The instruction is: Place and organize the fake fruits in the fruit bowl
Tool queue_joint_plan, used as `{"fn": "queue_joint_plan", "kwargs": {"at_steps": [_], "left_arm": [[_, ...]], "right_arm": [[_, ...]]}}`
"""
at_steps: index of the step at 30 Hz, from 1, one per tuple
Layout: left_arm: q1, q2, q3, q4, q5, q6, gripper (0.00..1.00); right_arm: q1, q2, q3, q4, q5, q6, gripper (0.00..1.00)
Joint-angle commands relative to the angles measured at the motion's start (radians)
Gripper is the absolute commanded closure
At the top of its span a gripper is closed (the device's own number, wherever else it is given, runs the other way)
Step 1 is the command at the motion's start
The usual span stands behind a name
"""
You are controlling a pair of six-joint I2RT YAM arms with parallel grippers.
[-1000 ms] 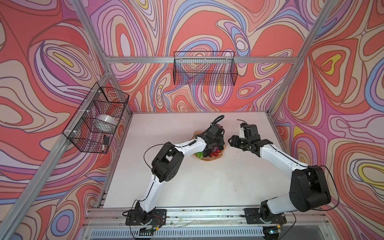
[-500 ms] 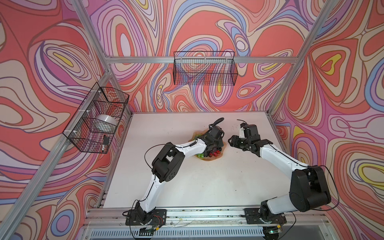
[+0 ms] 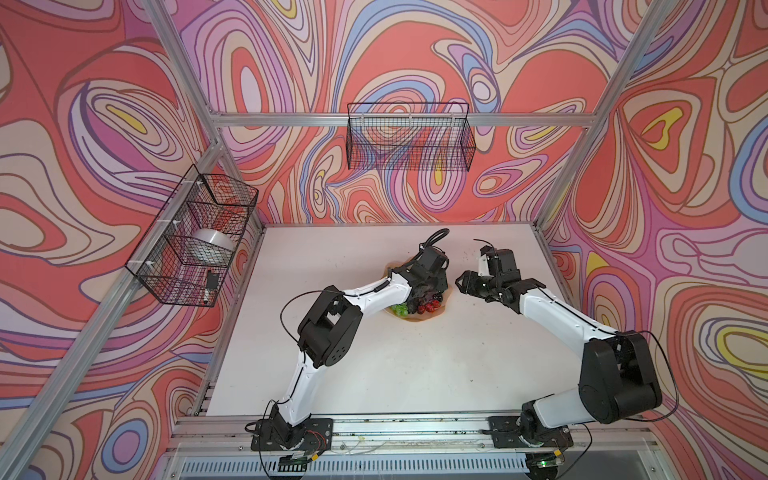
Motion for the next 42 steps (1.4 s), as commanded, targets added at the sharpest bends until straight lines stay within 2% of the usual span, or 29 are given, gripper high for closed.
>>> {"fn": "queue_joint_plan", "kwargs": {"at_steps": [1,4,6,9,10,11,15,17,18,21,23,25,28,29,32,36,38,42], "left_arm": [[-0.004,-0.067,0.086,-0.157,0.031,0.056,0.42],[0.004,-0.153,0.045,-0.217,0.048,0.107,0.31],[0.025,-0.237,-0.013,-0.238,0.05,0.139,0.25],[0.078,-0.37,-0.106,-0.273,0.062,0.209,0.13],[0.099,-0.43,-0.147,-0.273,0.059,0.236,0.07],[0.122,-0.484,-0.193,-0.268,0.047,0.259,0.01],[0.26,-0.63,-0.294,-0.327,0.032,0.304,0.0],[0.343,-0.699,-0.369,-0.303,0.034,0.338,0.0],[0.371,-0.733,-0.416,-0.259,0.034,0.376,0.0],[0.407,-0.859,-0.601,-0.058,-0.119,0.543,0.0],[0.453,-0.937,-0.745,0.126,-0.159,0.645,0.0],[0.522,-0.982,-0.855,0.243,-0.169,0.679,0.0],[0.646,-0.974,-0.956,0.303,-0.184,0.626,0.0],[0.665,-0.964,-0.994,0.354,-0.173,0.643,0.0],[0.677,-0.894,-1.114,0.562,-0.226,0.766,0.0],[0.704,-0.764,-1.217,0.778,-0.228,0.813,0.0],[0.718,-0.722,-1.261,0.904,-0.206,0.792,0.0],[0.743,-0.634,-1.287,1.031,-0.14,0.762,0.01]], "right_arm": [[0.0,-0.044,0.044,-0.048,0.017,-0.019,0.45],[0.0,-0.075,0.056,-0.069,0.05,-0.033,0.41],[0.001,-0.09,0.077,-0.099,0.076,-0.051,0.33],[0.0,-0.114,0.098,-0.128,0.149,-0.076,0.04],[0.0,-0.121,0.101,-0.125,0.173,-0.09,0.02],[0.0,-0.126,0.106,-0.122,0.196,-0.106,0.02],[0.0,-0.142,0.135,-0.087,0.293,-0.189,0.02],[0.001,-0.178,0.107,0.027,0.321,-0.29,0.02],[0.002,-0.199,0.072,0.1,0.314,-0.354,0.02],[-0.001,-0.226,-0.024,0.304,0.28,-0.54,0.02],[-0.014,-0.202,-0.02,0.303,0.296,-0.551,0.02],[-0.054,-0.201,-0.033,0.303,0.264,-0.5,0.02],[-0.129,-0.249,-0.216,0.527,0.24,-0.444,0.02],[-0.146,-0.253,-0.264,0.579,0.247,-0.432,0.01],[-0.167,-0.218,-0.418,0.779,0.291,-0.439,0.02],[-0.167,-0.123,-0.57,1.057,0.318,-0.441,0.02],[-0.178,-0.071,-0.606,1.165,0.328,-0.436,0.02],[-0.207,0.039,-0.612,1.29,0.259,-0.411,0.02]]}}
